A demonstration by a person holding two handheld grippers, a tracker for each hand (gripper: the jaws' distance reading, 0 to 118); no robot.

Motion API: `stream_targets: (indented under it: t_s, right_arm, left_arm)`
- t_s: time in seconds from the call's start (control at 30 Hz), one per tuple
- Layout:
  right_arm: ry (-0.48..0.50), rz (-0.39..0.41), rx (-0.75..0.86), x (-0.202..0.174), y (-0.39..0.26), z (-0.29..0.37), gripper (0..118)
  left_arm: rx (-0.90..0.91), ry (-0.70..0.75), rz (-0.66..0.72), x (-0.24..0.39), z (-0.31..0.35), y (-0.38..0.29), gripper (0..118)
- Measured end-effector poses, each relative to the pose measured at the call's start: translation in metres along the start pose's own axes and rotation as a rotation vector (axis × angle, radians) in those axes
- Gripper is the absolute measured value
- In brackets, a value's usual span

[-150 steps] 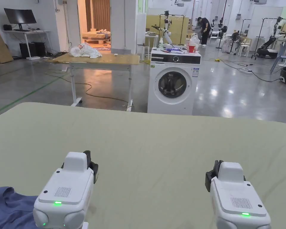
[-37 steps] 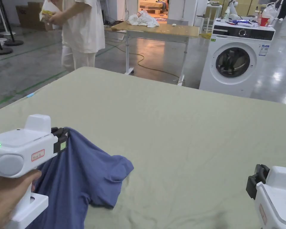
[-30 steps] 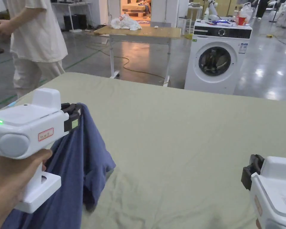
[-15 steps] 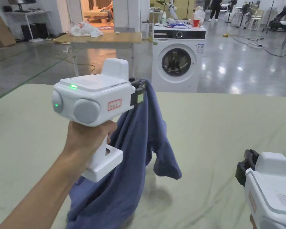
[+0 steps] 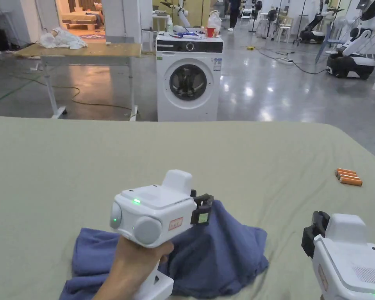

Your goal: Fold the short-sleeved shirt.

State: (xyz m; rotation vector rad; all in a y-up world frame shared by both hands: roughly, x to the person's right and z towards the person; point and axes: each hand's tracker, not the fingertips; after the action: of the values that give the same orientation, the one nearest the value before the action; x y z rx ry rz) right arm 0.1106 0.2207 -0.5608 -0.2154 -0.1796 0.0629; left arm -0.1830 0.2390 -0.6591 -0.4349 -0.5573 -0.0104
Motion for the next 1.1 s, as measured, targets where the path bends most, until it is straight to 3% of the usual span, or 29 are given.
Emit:
stream_targets:
  t_s: [0.07,0.4,0.47,0.6,0.7,0.93,1.1]
  right_arm:
    - [0.006,-0.002,-0.007,-0.005,0.001,-0.003,4]
    - [0.093,0.001,0.036,-0.050,0.024,-0.011,4]
    - [0.106,-0.004,0.045,-0.060,0.032,-0.014,4]
    - [0.129,-0.015,0.062,-0.076,0.041,-0.019,4]
    - [0.145,-0.021,0.073,-0.087,0.045,-0.021,4]
    - [0.184,-0.007,0.077,-0.104,0.051,-0.026,4]
    - [0.196,0.005,0.059,-0.104,0.044,-0.029,4]
  left_arm:
    - [-0.003,0.046,0.027,-0.006,0.004,-0.009,76]
    - [0.156,0.257,0.076,-0.063,0.065,-0.022,74]
    - [0.179,0.322,0.043,-0.071,0.080,-0.024,68]
    - [0.175,0.455,0.016,-0.086,0.102,-0.031,20]
    - [0.166,0.509,0.024,-0.100,0.113,-0.042,3]
    - [0.114,0.531,0.156,-0.133,0.121,-0.046,0]
    - [-0.082,0.471,0.300,-0.199,0.091,-0.060,0]
